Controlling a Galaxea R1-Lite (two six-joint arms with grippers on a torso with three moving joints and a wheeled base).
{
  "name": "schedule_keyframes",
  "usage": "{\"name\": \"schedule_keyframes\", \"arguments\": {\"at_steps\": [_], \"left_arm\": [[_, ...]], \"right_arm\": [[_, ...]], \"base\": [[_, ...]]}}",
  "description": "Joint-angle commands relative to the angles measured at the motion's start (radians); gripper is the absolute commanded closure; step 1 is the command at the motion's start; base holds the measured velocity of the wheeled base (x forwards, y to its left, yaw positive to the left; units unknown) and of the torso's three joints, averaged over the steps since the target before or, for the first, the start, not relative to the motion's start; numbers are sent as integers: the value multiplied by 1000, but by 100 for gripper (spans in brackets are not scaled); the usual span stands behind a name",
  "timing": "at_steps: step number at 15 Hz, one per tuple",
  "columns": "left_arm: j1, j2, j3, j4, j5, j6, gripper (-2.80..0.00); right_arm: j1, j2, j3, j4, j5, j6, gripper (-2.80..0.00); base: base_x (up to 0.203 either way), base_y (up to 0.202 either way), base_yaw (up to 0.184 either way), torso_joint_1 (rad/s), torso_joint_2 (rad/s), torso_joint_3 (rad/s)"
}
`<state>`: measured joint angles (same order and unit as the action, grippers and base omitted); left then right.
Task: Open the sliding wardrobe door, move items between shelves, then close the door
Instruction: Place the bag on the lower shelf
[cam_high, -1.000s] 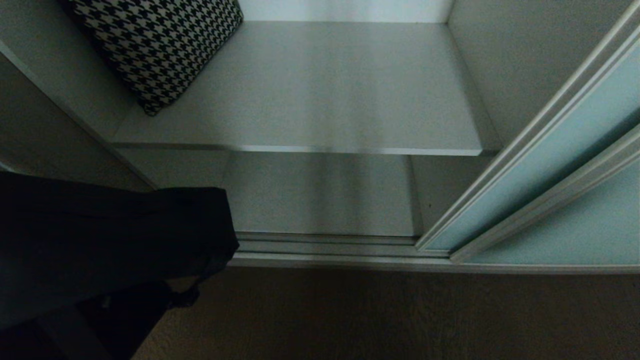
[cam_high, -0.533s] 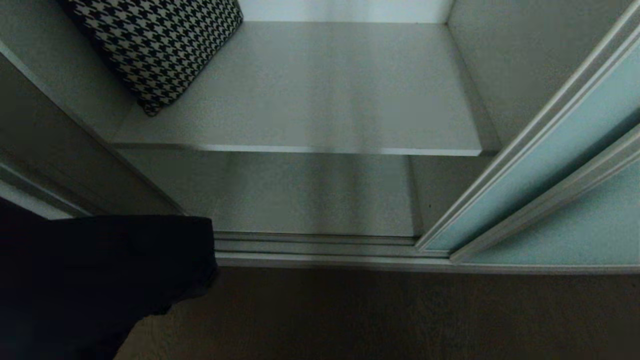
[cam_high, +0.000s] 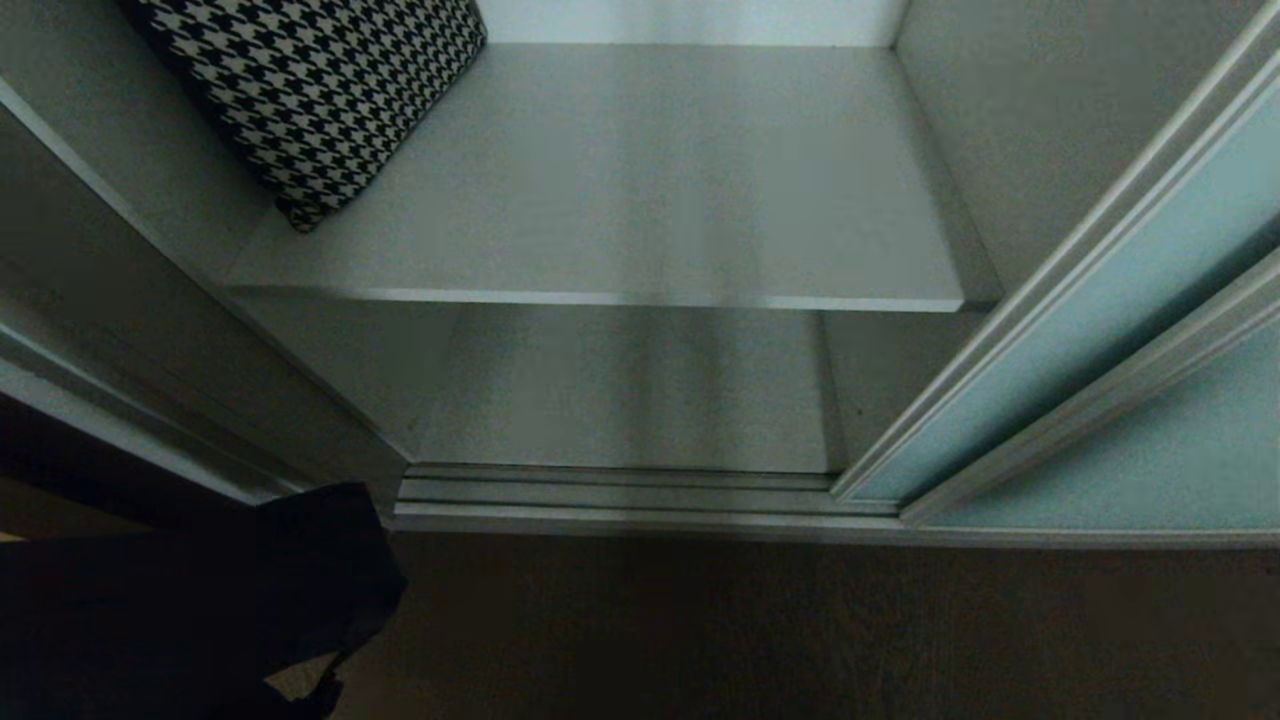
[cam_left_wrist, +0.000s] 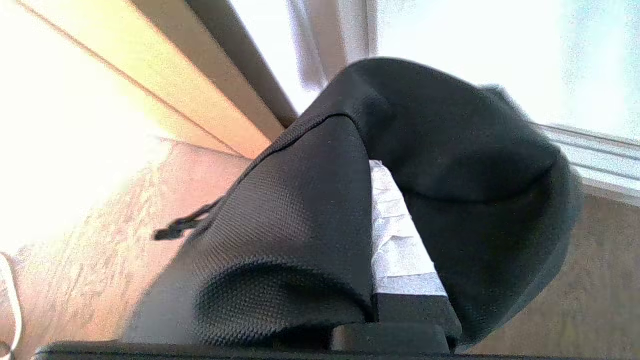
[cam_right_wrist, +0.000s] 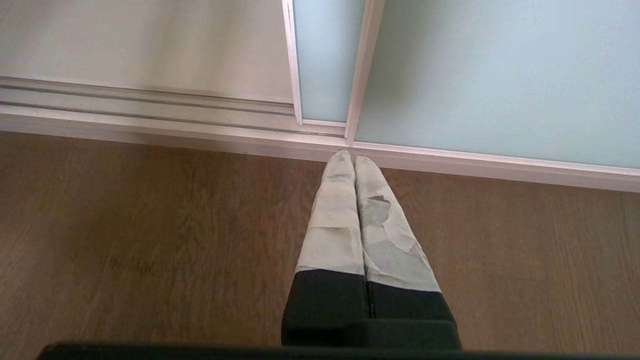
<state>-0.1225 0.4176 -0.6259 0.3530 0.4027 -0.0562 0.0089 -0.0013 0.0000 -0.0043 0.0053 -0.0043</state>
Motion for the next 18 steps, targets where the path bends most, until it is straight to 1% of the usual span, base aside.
{"name": "schedule_keyframes", "arguments": {"at_steps": [1,4,6,8,9,12,14,15,16,18], "left_arm": [[38,-49,20,3,-6,2,0],[44,-123,63,5,-17,9,0],[44,-134,95,2,-15,13,0],[44,-135,129,-9,1,-1,0],[45,-135,147,-32,5,-9,0],[49,-137,158,-56,11,-9,0],[79,-148,195,-96,17,6,0],[119,-156,196,-94,16,22,0],[134,-166,203,-95,10,39,0],[155,-209,242,-101,-32,64,0]], "right_arm": [[0,-3,0,0,1,1,0],[0,-3,0,0,1,0,0],[0,-3,0,0,1,0,0],[0,-3,0,0,1,1,0],[0,-3,0,0,1,0,0],[0,-3,0,0,1,1,0],[0,-3,2,0,1,0,0],[0,-3,2,0,1,0,0],[0,-3,0,0,1,1,0],[0,-3,1,0,1,1,0]], "base": [[0,0,0,0,0,0],[0,0,0,0,0,0],[0,0,0,0,0,0],[0,0,0,0,0,0],[0,0,0,0,0,0],[0,0,0,0,0,0],[0,0,0,0,0,0],[0,0,0,0,0,0],[0,0,0,0,0,0],[0,0,0,0,0,0]]}}
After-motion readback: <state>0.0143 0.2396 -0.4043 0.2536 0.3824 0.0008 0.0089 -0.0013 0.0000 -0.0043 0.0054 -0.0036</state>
